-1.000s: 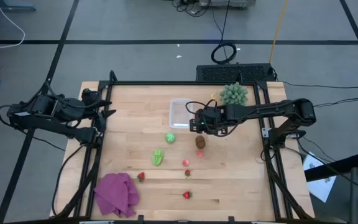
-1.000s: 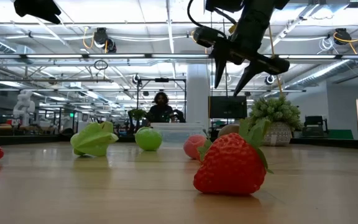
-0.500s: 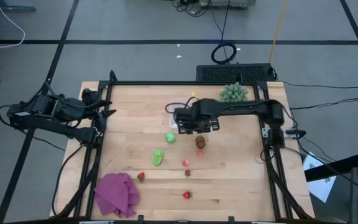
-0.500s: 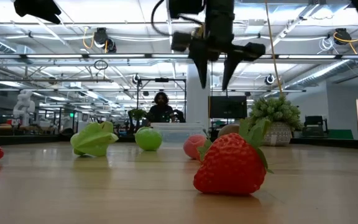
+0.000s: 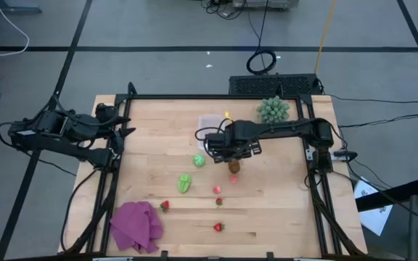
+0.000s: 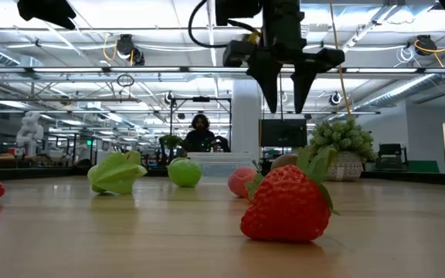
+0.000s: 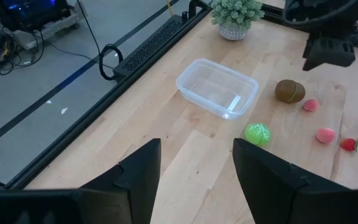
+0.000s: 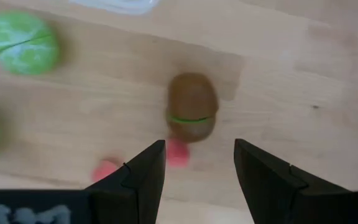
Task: Pick and placing Produce into tupperware
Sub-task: Put the kiwi into the transparent bin
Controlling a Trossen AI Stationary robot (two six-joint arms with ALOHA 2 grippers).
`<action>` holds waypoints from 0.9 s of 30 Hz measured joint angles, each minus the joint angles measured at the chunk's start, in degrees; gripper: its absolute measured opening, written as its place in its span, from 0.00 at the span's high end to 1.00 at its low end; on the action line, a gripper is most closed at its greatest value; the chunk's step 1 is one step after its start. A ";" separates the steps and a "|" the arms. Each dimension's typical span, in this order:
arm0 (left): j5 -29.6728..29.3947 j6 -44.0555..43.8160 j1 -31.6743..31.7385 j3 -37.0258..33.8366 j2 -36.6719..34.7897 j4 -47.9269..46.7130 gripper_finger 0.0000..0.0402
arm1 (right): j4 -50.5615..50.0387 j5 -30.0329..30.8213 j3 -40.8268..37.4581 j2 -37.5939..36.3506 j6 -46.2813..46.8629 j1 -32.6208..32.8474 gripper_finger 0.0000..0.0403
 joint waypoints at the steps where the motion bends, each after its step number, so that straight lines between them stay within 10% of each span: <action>1: 0.00 0.00 0.02 0.00 0.02 -0.02 0.49 | 0.29 0.02 -0.34 -0.07 0.81 0.23 0.55; 27: -0.07 0.00 0.01 0.00 0.00 0.00 0.49 | 4.38 -2.00 -2.28 -0.04 0.35 0.84 0.49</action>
